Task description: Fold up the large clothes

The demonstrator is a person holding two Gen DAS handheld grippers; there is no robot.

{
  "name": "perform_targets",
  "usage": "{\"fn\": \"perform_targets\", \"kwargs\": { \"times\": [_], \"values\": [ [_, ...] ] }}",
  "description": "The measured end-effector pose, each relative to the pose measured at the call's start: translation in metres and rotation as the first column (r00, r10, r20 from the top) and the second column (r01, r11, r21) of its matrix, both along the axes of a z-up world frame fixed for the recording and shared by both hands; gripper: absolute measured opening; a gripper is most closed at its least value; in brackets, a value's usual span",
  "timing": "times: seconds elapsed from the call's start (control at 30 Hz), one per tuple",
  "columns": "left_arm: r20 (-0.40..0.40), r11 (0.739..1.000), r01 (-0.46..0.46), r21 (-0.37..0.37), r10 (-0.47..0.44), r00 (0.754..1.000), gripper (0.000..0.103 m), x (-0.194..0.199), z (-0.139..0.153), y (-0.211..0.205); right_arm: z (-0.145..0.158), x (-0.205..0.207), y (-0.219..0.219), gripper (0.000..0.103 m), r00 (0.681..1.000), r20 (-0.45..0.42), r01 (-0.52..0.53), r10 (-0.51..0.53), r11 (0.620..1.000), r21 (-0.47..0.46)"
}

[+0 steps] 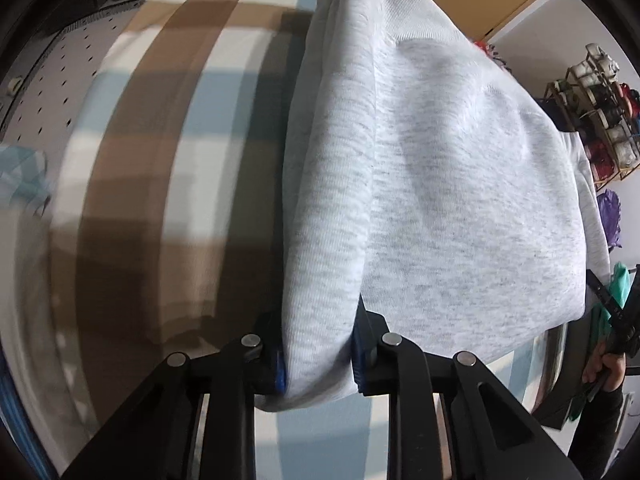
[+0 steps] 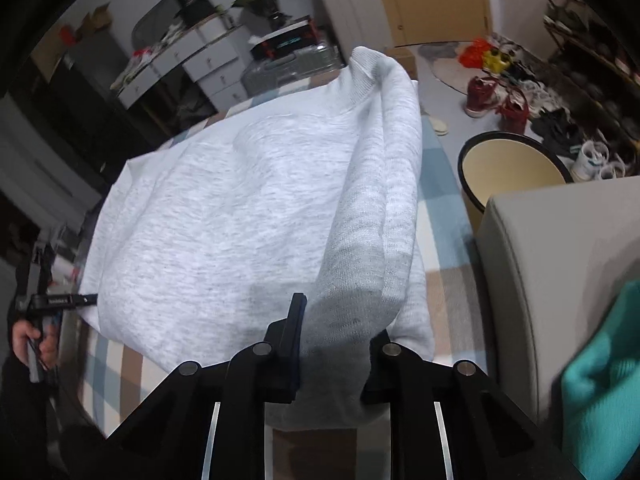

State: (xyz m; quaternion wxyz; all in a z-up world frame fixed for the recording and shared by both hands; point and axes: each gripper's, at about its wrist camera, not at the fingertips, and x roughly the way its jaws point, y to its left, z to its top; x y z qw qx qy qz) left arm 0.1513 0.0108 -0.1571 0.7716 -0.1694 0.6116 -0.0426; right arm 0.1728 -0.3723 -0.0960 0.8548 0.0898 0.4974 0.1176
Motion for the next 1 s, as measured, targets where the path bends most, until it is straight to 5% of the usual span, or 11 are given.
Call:
{"fn": "perform_targets", "kwargs": {
  "times": [0.3, 0.43, 0.57, 0.7, 0.73, 0.77, 0.83, 0.87, 1.0],
  "values": [
    [-0.027, 0.997, -0.03, -0.072, 0.028, 0.999, 0.017, -0.1, -0.002, 0.031, -0.015, -0.083, 0.008, 0.018, 0.992, -0.01, -0.125, 0.125, 0.992, -0.008],
    [-0.01, 0.995, -0.051, -0.08, 0.05, 0.999, 0.02, -0.107, -0.001, 0.03, -0.018, -0.103, 0.019, 0.019, 0.987, -0.038, -0.157, 0.154, 0.98, -0.118],
    [0.014, 0.989, -0.139, -0.054, 0.14, 0.99, 0.026, -0.104, 0.02, 0.054, 0.013, -0.116, 0.033, 0.03, 0.992, -0.017, -0.123, 0.124, 0.932, -0.341],
    [0.151, 0.984, -0.163, 0.075, 0.15, 0.977, 0.026, -0.116, 0.061, 0.05, 0.066, -0.134, 0.059, 0.039, 0.983, 0.116, -0.088, 0.14, 0.926, -0.367],
    [0.202, 0.981, -0.158, 0.115, 0.133, 0.97, 0.026, -0.117, 0.073, 0.042, 0.078, -0.139, 0.071, 0.052, 0.975, 0.151, -0.101, 0.161, 0.933, -0.347],
    [0.255, 0.976, -0.149, 0.157, 0.106, 0.961, 0.029, -0.117, 0.086, 0.03, 0.086, -0.144, 0.083, 0.065, 0.968, 0.18, -0.111, 0.178, 0.938, -0.33],
    [0.337, 0.969, -0.128, 0.21, 0.051, 0.94, 0.055, -0.122, 0.099, 0.01, 0.092, -0.148, 0.106, 0.079, 0.955, 0.219, -0.136, 0.202, 0.95, -0.282],
    [0.383, 0.968, -0.105, 0.227, 0.011, 0.924, 0.077, -0.122, 0.103, -0.002, 0.092, -0.147, 0.119, 0.089, 0.953, 0.218, -0.154, 0.211, 0.955, -0.253],
    [0.482, 0.948, -0.007, 0.318, -0.155, 0.862, 0.081, -0.123, 0.085, -0.022, 0.062, -0.143, 0.165, 0.089, 0.96, 0.196, -0.174, 0.2, 0.974, -0.142]
  ]
}}
